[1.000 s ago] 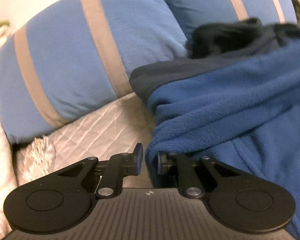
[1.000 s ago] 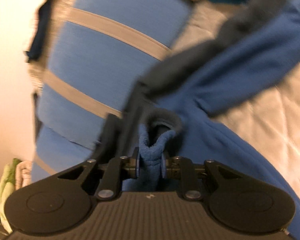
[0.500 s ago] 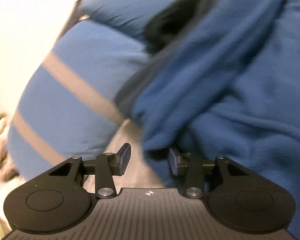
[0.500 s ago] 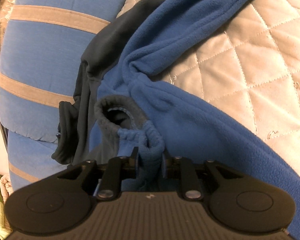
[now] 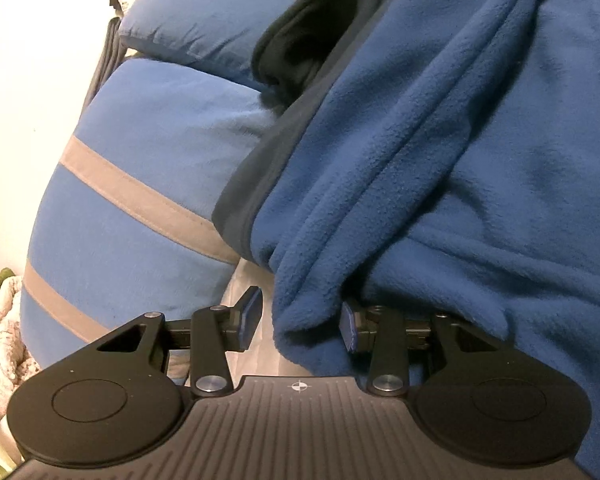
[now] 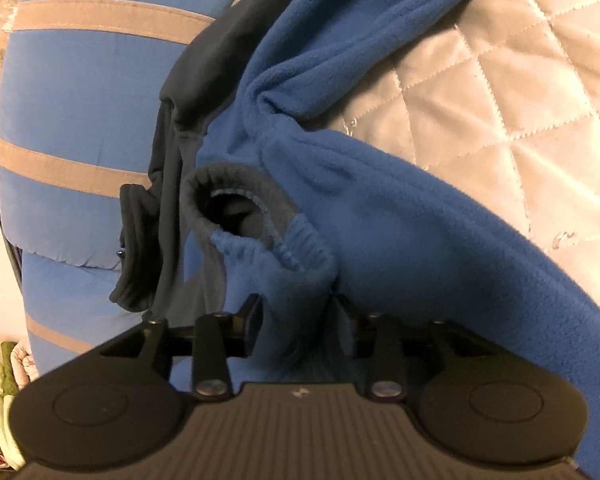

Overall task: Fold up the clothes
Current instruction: 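Hold the ribbed cuff in the right gripper beside the striped pillow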

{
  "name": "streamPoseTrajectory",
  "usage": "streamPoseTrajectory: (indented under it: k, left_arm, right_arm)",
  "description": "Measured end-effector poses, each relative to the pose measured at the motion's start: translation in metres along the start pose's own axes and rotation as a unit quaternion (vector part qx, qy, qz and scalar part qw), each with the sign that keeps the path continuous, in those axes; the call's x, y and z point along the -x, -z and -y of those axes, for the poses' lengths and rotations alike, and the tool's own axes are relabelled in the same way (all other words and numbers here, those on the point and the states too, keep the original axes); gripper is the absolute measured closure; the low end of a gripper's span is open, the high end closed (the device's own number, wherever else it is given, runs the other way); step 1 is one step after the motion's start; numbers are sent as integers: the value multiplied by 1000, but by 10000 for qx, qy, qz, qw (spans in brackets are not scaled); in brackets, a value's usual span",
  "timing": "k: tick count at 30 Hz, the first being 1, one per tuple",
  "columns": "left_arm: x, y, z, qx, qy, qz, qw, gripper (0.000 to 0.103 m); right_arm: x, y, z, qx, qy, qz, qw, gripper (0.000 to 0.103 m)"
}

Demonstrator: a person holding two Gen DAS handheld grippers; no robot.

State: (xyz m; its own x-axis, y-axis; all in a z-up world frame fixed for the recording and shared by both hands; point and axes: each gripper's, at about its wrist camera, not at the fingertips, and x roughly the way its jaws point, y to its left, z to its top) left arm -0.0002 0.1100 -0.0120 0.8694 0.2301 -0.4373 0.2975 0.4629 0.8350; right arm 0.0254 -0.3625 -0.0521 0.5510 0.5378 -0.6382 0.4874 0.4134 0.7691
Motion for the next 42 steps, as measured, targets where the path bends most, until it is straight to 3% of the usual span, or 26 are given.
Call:
streamPoseTrajectory:
  k: [1, 2, 3, 5, 7, 10, 12, 17, 19, 22, 24, 28, 29, 30, 39, 42]
  left_arm:
    - [0, 1, -2, 87, 6, -15, 10000, 63]
    - [-1, 2, -4, 175, 13, -31, 9998, 64]
    - [-1, 3, -7, 262, 19, -46, 9996, 67]
    - [-2, 5, -11, 437, 32, -76, 9990, 81]
    - [-2, 7, -15, 611, 45, -107, 9981, 86]
    - [-3, 11, -22, 872, 64, -153, 9961, 86]
    - [-3, 12, -21, 907, 78, -146, 9957, 86]
    - [-11, 12, -9, 728, 73, -256, 9970, 83]
    - [-12, 12, -9, 778, 89, -292, 9965, 83]
    - [-12, 11, -10, 841, 39, -324, 9959, 77]
    - [-13, 16, -17, 1138, 103, -306, 9930, 67]
    - [-14, 25, -30, 1727, 225, -270, 9844, 55]
    - [-14, 27, -34, 1864, 235, -258, 9818, 51]
    - [-14, 29, -36, 1938, 246, -218, 9805, 48]
    - [-3, 41, -25, 1667, -38, 250, 9857, 42]
    - [-7, 52, -32, 2108, 105, 261, 9771, 41]
  right_arm:
    - [-2, 1, -1, 22, 11, 23, 10000, 51]
    - [-4, 1, -3, 47, 22, 48, 10000, 60]
    - [-4, 1, -5, 138, 44, 120, 9998, 80]
    - [-6, 1, -10, 325, 86, 266, 9991, 85]
    - [-3, 6, -23, 687, 36, 482, 9965, 88]
    - [23, 11, -38, 1190, -316, 935, 9880, 88]
    - [30, 14, -36, 1311, -168, 1067, 9855, 89]
    - [10, 16, 3, 390, 436, 505, 9970, 89]
    - [10, 16, 0, 528, 468, 567, 9959, 88]
    - [11, 13, 0, 431, 451, 543, 9966, 88]
    - [12, 11, 2, 329, 414, 509, 9973, 87]
    - [9, 8, -1, 291, 401, 472, 9977, 85]
    - [9, 8, 0, 281, 409, 452, 9977, 83]
    - [9, 7, 0, 271, 416, 432, 9978, 69]
    - [10, 4, 4, 70, 346, 331, 9988, 64]
    - [7, 3, 2, 68, 295, 286, 9991, 64]
